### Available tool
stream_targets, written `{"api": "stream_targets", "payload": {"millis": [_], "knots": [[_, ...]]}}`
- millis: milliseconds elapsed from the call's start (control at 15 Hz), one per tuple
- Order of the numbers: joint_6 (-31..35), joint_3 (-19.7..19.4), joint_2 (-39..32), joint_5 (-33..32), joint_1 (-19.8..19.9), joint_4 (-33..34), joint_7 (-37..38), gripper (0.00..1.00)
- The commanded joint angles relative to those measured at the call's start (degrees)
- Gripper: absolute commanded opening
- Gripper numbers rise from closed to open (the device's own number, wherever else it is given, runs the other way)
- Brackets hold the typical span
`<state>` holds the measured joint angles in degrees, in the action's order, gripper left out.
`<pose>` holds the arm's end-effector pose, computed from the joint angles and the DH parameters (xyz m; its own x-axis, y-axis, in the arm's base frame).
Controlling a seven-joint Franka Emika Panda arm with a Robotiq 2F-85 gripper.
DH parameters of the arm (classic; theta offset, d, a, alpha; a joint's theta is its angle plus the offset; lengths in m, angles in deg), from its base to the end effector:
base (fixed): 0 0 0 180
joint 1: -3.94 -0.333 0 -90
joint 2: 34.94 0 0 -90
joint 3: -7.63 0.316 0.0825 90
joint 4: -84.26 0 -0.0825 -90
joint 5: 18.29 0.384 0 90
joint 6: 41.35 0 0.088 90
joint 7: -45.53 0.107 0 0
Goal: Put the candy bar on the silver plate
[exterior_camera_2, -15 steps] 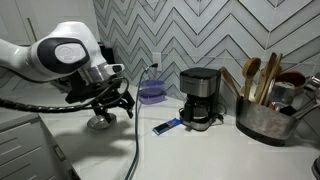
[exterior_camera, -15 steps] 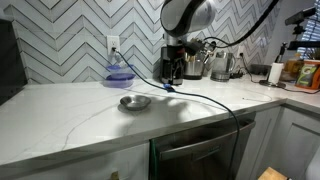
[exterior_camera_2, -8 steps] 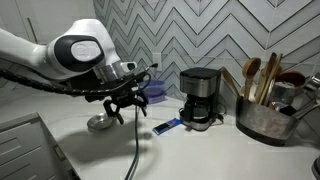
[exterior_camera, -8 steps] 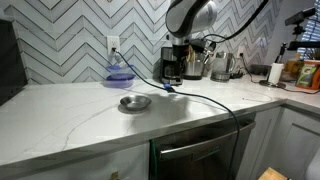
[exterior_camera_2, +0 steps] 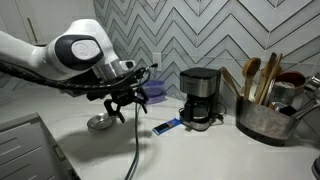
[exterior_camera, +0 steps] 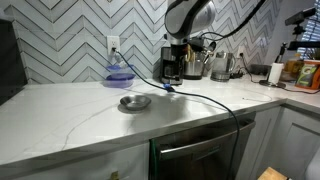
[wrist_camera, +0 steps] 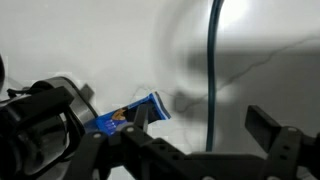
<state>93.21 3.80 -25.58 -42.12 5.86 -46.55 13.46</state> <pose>0.5081 -0.0578 0.4448 0.7557 0.6544 -0.0264 0.6135 -0.6931 0.3784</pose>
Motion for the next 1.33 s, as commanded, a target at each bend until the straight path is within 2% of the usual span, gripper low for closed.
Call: {"api": "stream_targets", "payload": {"millis": [0,333,667,800,933,1000,1267], "knots": [[6.1,0.7,-2.0,-10.6,1.3,-1.4,2.9,1.00],[17.1,-0.3,-5.4,-23.8,2.5,-2.8,9.2,1.00],[22.8,-1.3,-8.6,-30.8,3.5,-2.7,13.8,0.99],[23.9,-1.7,-9.5,-32.2,3.7,-2.8,15.1,0.74],[24.8,-1.9,-10.4,-33.5,3.8,-2.9,16.4,0.62],[25.0,-1.9,-10.9,-34.1,3.8,-2.8,17.0,0.52],[25.8,-1.8,-12.9,-37.4,3.5,-2.3,21.3,0.23]]}}
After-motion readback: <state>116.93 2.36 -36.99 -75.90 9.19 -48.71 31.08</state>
